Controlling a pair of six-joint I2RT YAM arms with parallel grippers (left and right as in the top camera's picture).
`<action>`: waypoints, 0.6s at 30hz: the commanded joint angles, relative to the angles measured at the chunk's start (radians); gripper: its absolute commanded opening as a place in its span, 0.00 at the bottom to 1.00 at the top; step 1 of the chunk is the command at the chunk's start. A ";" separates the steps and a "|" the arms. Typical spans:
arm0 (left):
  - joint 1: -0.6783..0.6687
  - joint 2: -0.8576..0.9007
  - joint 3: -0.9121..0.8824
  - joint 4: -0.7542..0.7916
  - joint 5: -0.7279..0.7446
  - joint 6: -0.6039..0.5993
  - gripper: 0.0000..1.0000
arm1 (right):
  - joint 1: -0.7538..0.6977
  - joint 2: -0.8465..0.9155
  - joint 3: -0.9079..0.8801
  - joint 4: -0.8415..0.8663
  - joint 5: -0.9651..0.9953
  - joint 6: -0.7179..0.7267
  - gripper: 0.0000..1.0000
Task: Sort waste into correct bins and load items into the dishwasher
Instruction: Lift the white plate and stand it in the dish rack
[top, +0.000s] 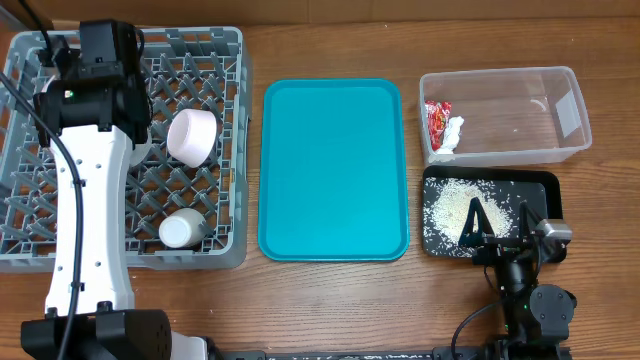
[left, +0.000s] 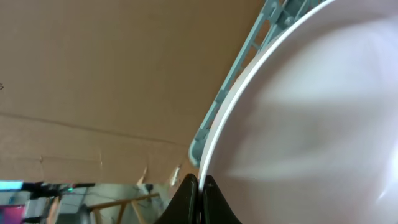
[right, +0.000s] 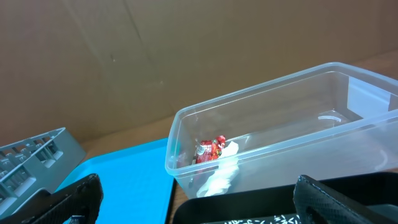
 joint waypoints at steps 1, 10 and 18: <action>0.003 0.004 -0.006 0.057 0.058 0.071 0.04 | -0.003 -0.010 -0.011 0.004 0.005 0.001 1.00; 0.011 0.134 -0.057 0.176 0.059 0.153 0.04 | -0.003 -0.010 -0.011 0.004 0.005 0.001 1.00; 0.004 0.212 -0.059 0.194 0.055 0.146 0.11 | -0.003 -0.010 -0.011 0.004 0.005 0.001 1.00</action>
